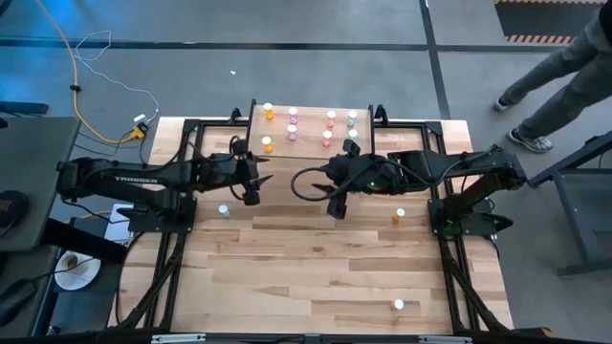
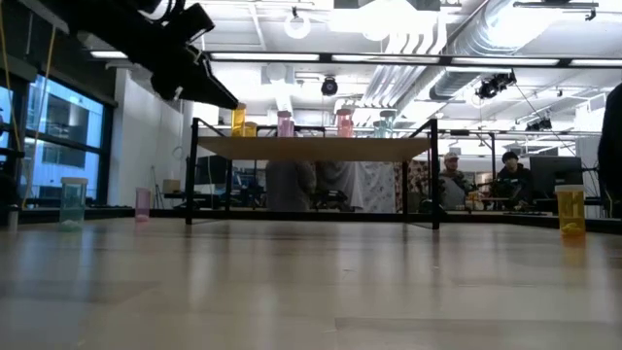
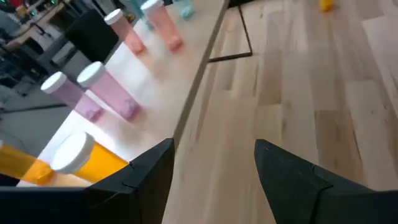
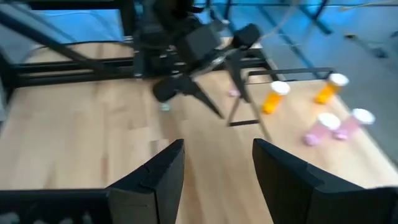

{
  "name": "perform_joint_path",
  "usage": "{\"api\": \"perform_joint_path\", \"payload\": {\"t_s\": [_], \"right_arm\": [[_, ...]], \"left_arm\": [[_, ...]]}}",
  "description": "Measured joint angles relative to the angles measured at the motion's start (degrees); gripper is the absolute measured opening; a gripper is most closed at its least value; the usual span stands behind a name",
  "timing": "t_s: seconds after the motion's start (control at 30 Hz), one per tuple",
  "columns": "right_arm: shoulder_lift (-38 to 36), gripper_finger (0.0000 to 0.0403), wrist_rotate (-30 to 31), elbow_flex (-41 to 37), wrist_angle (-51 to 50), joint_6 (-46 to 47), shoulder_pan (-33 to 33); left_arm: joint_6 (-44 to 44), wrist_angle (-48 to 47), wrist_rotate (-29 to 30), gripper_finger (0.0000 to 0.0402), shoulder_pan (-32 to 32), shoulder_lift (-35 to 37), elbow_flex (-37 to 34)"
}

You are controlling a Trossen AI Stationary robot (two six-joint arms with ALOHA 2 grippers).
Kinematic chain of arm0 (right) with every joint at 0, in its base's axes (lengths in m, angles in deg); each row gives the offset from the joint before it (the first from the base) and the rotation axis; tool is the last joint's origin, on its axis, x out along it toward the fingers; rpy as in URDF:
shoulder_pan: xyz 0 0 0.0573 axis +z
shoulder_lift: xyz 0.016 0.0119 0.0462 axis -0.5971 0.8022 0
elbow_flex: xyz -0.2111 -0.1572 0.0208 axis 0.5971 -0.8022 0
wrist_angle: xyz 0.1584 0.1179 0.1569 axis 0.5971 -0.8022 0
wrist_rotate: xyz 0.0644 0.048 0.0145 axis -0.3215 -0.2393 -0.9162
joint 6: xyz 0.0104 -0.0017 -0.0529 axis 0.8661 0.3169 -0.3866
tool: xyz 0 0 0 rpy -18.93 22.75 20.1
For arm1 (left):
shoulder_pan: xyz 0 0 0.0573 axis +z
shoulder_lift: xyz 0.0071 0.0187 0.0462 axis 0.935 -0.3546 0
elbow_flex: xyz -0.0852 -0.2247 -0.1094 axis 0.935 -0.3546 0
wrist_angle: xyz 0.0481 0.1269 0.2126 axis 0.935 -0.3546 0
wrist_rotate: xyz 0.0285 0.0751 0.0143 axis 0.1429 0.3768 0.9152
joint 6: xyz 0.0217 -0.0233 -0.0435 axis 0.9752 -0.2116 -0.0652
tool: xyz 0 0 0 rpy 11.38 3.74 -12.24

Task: Pick and place medicine bottles onto shelf by color
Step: Put the bottom orange pill bottle on the shelf aligned with the other orange pill bottle

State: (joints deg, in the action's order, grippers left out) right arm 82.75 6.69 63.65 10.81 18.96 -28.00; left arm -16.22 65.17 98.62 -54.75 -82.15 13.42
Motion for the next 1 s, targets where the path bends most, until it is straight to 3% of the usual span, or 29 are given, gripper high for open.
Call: {"api": "perform_joint_path", "payload": {"t_s": [0.2, 0.37, 1.0], "right_arm": [[0.0, 0.0181, 6.1, 0.0, 0.0, -2.1, -0.8], [0.0, 0.0181, 6.9, 0.0, -1.1, -2.6, -2.8], [0.0, 0.0181, 7.5, 0.0, -2.4, -4.1, -8.3]], "left_arm": [[-0.3, -2.8, -0.5, 0.0213, 1.5, 0.0, 1.7], [1.1, -6.6, -4.5, 0.0213, 3.0, -0.8, 1.7], [1.0, -3.4, -3.9, 0.0213, 8.9, -5.9, 1.7]]}}
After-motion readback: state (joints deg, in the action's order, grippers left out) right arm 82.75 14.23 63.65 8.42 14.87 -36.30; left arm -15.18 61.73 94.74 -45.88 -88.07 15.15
